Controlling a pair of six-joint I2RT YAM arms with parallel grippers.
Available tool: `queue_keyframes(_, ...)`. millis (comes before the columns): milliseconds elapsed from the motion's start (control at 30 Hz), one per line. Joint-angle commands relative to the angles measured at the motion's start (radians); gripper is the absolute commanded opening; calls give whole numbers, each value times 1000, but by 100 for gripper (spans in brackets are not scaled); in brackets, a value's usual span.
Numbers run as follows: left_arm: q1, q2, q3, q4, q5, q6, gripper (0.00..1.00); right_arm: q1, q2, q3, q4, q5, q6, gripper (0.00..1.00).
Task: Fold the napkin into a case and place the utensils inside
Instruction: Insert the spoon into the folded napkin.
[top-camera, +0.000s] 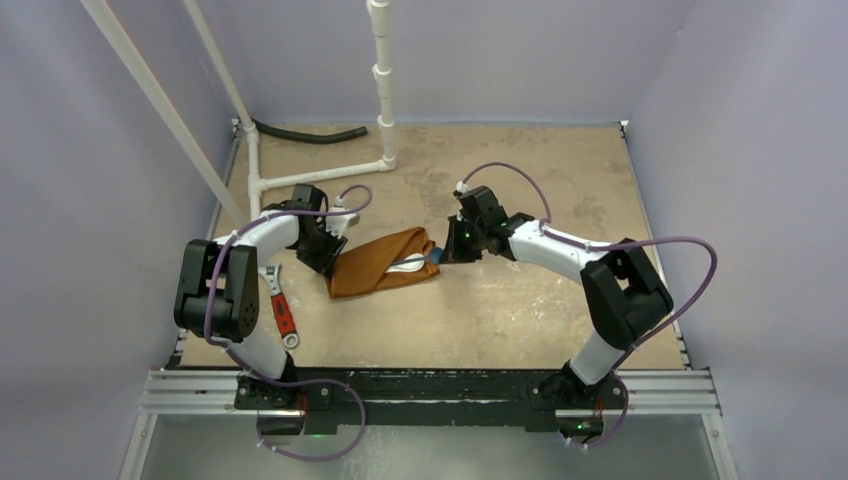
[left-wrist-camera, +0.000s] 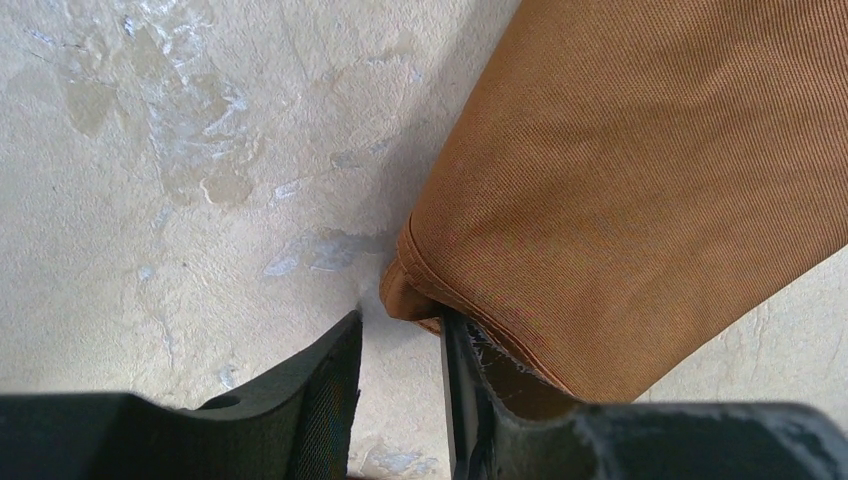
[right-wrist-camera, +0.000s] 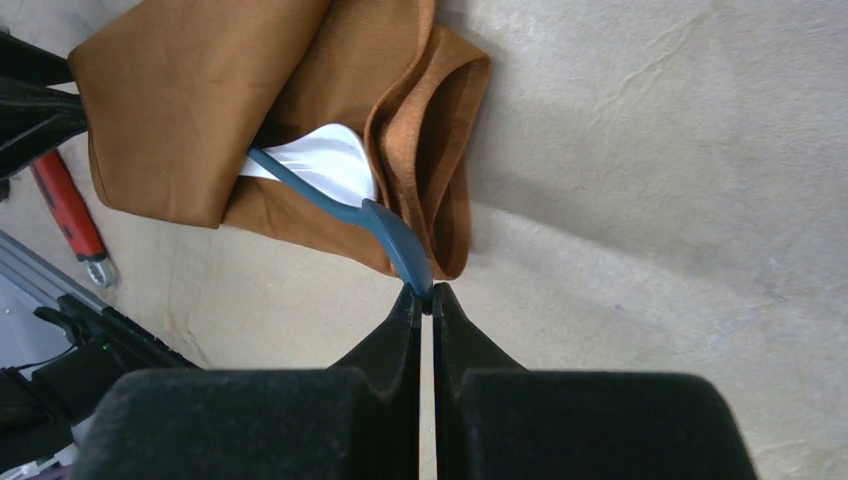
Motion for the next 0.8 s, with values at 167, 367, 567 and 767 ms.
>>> queue_keyframes(167, 4, -6, -32, -4, 15, 48, 32, 42, 54, 90, 46, -41, 38, 0)
queue_keyframes(367, 4, -15, -33, -4, 15, 58, 32, 63, 110, 157, 15, -34, 23, 0)
queue_keyframes(567, 4, -23, -33, -10, 17, 63, 31, 84, 164, 193, 2, -41, 19, 0)
queue_keyframes(767, 3, -37, -29, -24, 28, 65, 31, 100, 205, 227, -18, -50, 9, 33)
